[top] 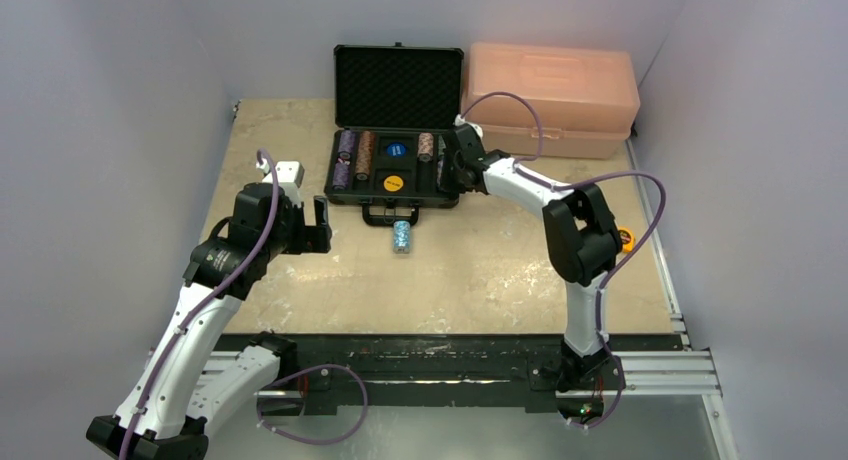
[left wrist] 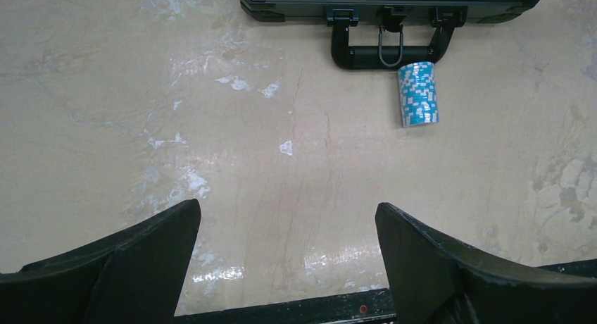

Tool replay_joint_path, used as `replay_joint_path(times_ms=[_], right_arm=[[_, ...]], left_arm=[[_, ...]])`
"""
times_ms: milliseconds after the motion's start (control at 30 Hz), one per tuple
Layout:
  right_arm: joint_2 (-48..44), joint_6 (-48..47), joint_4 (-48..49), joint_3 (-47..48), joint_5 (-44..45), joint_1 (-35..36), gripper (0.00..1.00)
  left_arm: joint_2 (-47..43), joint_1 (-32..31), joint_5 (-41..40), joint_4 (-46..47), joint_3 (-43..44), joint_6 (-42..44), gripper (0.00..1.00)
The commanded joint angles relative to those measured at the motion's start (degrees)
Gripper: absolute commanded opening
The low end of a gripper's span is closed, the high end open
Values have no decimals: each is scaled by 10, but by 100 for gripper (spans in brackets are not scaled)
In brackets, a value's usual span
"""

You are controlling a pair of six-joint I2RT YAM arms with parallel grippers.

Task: Pack up texas hold em set

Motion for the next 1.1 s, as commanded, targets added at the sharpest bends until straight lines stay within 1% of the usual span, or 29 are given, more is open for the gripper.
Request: replay_joint_path(times_ms=[0,567,1067], right_arm=[[5,2,6,42,24,-2,19],[42,-5,-13,102,29,-4,18],[34,-17,-38,145,30,-5,20]], left_arm=[[-1,5,3,16,1,10,96],[-2,5,5,17,0,10,96],[-4,6,5,17,1,10,96]])
